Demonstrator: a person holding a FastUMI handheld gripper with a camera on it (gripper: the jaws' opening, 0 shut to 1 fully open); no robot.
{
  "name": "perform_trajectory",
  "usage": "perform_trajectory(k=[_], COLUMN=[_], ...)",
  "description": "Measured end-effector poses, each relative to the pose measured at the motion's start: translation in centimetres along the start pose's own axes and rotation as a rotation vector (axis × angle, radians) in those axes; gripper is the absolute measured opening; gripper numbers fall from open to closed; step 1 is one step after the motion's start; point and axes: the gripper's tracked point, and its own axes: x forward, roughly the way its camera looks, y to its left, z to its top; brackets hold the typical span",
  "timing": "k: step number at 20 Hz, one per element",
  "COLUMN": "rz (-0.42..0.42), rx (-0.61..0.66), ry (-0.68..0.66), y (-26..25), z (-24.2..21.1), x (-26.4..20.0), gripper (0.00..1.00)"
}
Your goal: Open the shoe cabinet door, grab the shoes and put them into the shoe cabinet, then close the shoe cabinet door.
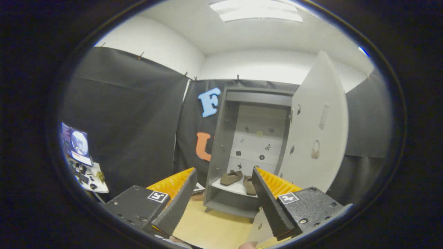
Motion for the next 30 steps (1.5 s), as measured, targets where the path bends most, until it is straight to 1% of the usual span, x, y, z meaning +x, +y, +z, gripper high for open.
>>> perform_trajectory(k=[3,5,7,11,15,18,21,24,26,30], rz=[0.023,0.027,-0.013,-0.092,-0.139,-0.208,-0.264,-0.308,-0.323,-0.306], rx=[0.034,0.022,-0.003,0.004,-0.002,0.018,0.044,0.061,0.077,0.114], ry=[-0.037,-0.041,-0.061,-0.097,-0.116,-0.144,-0.132,-0.088,-0.045,0.084], y=[-2.1,-4.1,-6.9,-11.6,-15.3,-19.4,-23.4,-27.3,-29.4,-32.4], z=[0.0,-0.5,-0.7,-1.5,-2.1,-2.3,-4.3,-6.7,-8.7,-13.9], x=[-4.6,-7.3,-10.8,-17.6,-24.3,-27.6,-29.0,-28.4,-26.5,-20.2], gripper=[1.0,1.0,1.0,1.0,1.0,1.0,1.0,1.0,1.0,1.0])
